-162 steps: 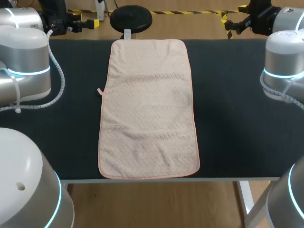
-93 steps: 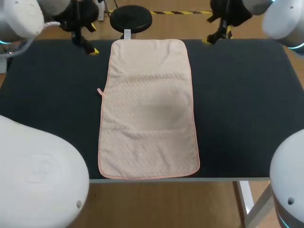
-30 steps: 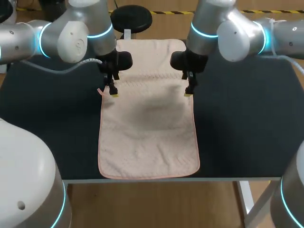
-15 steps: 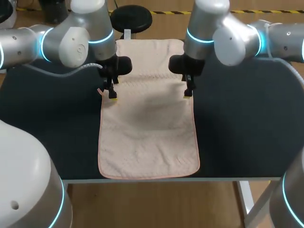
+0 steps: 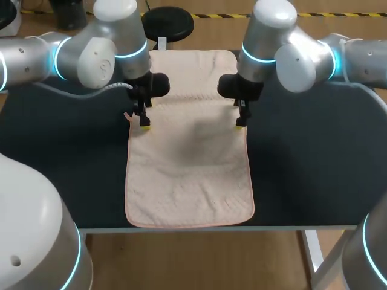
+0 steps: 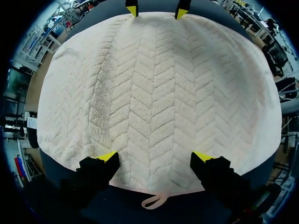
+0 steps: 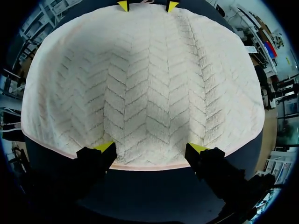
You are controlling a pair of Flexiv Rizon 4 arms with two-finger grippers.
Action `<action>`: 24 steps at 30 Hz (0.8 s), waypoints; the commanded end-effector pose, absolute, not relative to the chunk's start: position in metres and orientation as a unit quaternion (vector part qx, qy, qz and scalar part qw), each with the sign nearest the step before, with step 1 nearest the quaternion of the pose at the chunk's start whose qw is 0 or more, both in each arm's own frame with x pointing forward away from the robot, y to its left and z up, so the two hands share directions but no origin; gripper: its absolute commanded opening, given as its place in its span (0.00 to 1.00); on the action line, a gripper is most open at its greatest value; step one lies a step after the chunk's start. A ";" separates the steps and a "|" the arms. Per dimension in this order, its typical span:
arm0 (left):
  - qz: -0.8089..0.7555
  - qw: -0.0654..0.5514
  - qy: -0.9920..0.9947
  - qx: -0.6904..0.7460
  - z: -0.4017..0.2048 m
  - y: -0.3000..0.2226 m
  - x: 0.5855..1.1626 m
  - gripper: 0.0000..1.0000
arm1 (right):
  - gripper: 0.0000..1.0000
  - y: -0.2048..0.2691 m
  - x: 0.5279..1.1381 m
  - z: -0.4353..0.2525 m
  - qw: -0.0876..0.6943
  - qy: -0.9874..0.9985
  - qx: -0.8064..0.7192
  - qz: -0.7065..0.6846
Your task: Fold the towel
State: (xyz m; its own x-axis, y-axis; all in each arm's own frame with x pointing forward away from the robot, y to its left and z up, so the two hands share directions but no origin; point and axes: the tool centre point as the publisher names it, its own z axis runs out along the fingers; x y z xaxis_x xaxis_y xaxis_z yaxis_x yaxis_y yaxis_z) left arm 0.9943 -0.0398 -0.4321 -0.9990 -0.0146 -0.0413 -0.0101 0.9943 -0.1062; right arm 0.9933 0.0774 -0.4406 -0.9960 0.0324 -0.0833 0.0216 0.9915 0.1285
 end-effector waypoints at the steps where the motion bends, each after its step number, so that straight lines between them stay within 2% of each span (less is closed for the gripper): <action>1: -0.052 0.023 0.998 -0.007 -0.433 -0.041 0.994 1.00 | 1.00 0.077 0.994 -0.442 0.040 0.997 0.012 0.065; 6: -0.050 0.026 0.998 -0.006 -0.435 -0.042 0.994 1.00 | 1.00 0.078 0.995 -0.442 0.040 0.997 0.011 0.065; 7: -0.050 0.026 0.998 -0.006 -0.435 -0.042 0.994 1.00 | 0.75 0.078 0.995 -0.441 0.041 0.997 0.010 0.065; 8: -0.050 0.027 0.998 -0.006 -0.435 -0.042 0.994 0.89 | 0.60 0.078 0.995 -0.441 0.041 0.997 0.010 0.065; 9: -0.049 0.027 0.998 -0.006 -0.436 -0.042 0.994 0.69 | 0.47 0.078 0.996 -0.441 0.042 0.997 0.009 0.064; 11: -0.048 0.028 0.998 -0.008 -0.437 -0.041 0.994 0.27 | 0.31 0.078 0.996 -0.441 0.043 0.997 0.010 0.064; 12: -0.048 0.028 0.998 -0.009 -0.437 -0.041 0.994 0.00 | 0.19 0.078 0.996 -0.440 0.043 0.997 0.010 0.063; 13: -0.048 0.028 0.998 -0.010 -0.437 -0.041 0.994 0.00 | 0.00 0.078 0.997 -0.440 0.043 0.997 0.010 0.063; 24: -0.052 0.027 0.998 -0.012 -0.437 -0.038 0.994 0.00 | 0.00 0.076 0.996 -0.434 0.050 0.996 0.011 0.067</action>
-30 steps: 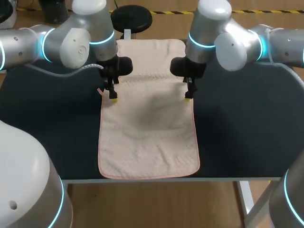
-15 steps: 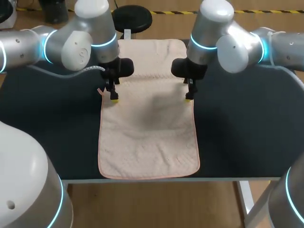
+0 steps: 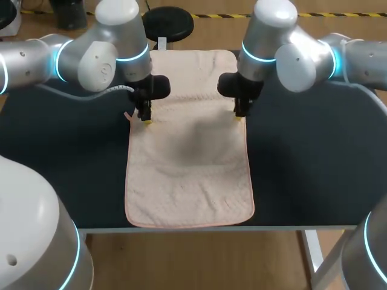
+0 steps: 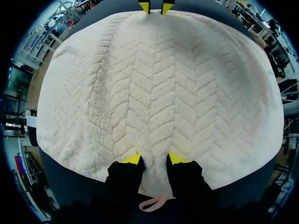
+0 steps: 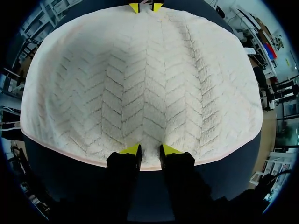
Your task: Fold the towel
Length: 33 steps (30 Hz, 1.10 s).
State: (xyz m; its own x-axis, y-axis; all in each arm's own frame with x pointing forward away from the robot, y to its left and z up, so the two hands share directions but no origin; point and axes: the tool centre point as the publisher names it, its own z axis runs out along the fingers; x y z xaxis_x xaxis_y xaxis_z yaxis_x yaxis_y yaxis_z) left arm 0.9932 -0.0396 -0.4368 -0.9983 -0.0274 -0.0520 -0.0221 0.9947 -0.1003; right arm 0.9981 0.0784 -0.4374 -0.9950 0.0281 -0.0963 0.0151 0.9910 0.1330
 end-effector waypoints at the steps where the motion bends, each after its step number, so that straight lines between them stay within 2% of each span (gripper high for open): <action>1: -0.053 0.028 0.998 -0.012 -0.436 -0.038 0.995 0.00 | 0.00 0.076 0.996 -0.433 0.050 0.996 0.011 0.068; 19: -0.083 0.051 0.995 -0.005 -0.411 -0.043 0.999 0.00 | 0.00 0.077 0.996 -0.410 0.066 0.994 0.020 0.090; 26: -0.108 0.095 0.989 -0.017 -0.364 -0.034 0.998 0.00 | 0.00 0.071 1.001 -0.377 0.096 0.991 0.020 0.091; 33: -0.133 0.162 0.977 -0.034 -0.298 -0.027 1.003 0.00 | 0.00 0.068 1.009 -0.314 0.156 0.982 0.004 0.105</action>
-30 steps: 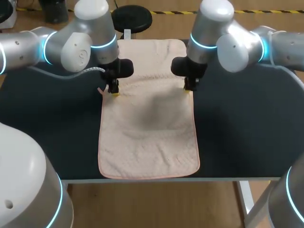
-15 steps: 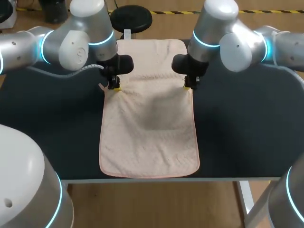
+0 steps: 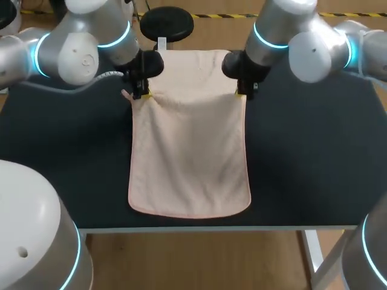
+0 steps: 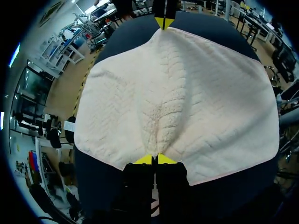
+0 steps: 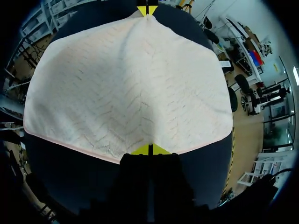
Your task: Fold the towel
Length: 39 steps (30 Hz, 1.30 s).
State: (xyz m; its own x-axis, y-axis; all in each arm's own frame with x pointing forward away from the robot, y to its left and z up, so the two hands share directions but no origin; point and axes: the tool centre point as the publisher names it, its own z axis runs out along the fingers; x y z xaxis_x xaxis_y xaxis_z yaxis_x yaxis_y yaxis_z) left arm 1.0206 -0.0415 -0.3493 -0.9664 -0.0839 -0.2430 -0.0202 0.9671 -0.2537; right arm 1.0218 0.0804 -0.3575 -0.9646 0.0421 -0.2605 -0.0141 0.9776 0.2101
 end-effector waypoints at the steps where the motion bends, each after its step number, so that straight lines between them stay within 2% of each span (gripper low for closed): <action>1: -0.137 0.172 0.975 -0.035 -0.287 -0.027 1.005 0.00 | 0.00 0.067 1.010 -0.304 0.164 0.980 0.005 0.113; 14: -0.166 0.297 0.935 -0.098 -0.166 -0.027 1.037 0.00 | 0.00 0.069 1.034 -0.178 0.241 0.959 -0.050 0.141; 33: -0.158 0.447 0.870 -0.134 -0.059 -0.033 1.098 0.00 | 0.00 0.073 1.090 -0.058 0.352 0.919 -0.113 0.139; 39: -0.167 0.464 0.861 -0.122 -0.039 -0.034 1.112 0.00 | 0.00 0.073 1.095 -0.030 0.391 0.903 -0.110 0.137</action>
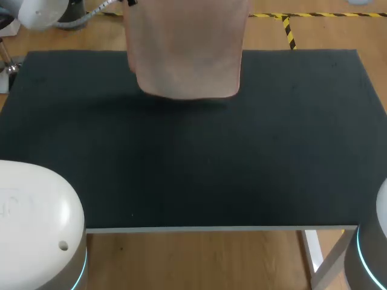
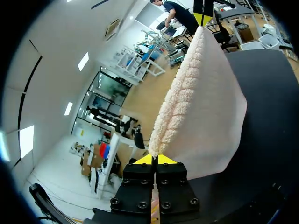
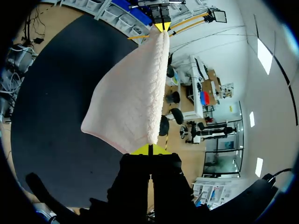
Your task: Fold the towel
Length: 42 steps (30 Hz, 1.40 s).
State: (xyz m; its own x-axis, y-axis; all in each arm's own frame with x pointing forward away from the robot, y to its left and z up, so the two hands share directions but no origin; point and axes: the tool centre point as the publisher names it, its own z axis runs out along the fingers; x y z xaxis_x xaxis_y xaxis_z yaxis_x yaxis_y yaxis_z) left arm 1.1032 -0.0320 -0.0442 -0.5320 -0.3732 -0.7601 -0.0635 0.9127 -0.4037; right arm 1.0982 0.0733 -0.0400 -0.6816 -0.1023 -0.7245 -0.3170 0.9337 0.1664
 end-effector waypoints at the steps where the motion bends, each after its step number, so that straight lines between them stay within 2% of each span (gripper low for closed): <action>1: -0.166 0.466 0.861 -0.116 -0.037 -0.035 1.113 0.00 | 0.00 0.072 1.095 -0.029 0.398 0.901 -0.109 0.135; 9: -0.170 0.427 0.883 -0.102 -0.065 -0.041 1.093 0.00 | 0.00 0.070 1.079 -0.051 0.386 0.908 -0.105 0.122; 18: -0.183 0.337 0.919 -0.089 -0.112 -0.051 1.016 0.00 | 0.00 0.064 1.022 -0.095 0.325 0.933 -0.105 0.114; 26: -0.190 0.308 0.930 -0.060 -0.126 -0.058 0.958 0.00 | 0.00 0.068 0.961 -0.124 0.275 0.946 -0.120 0.121; 32: -0.201 0.253 0.945 -0.056 -0.160 -0.064 0.938 0.00 | 0.00 0.067 0.938 -0.160 0.237 0.958 -0.116 0.111; 42: -0.196 0.181 0.961 -0.070 -0.224 -0.071 0.929 0.00 | 0.00 0.057 0.931 -0.222 0.183 0.977 -0.070 0.087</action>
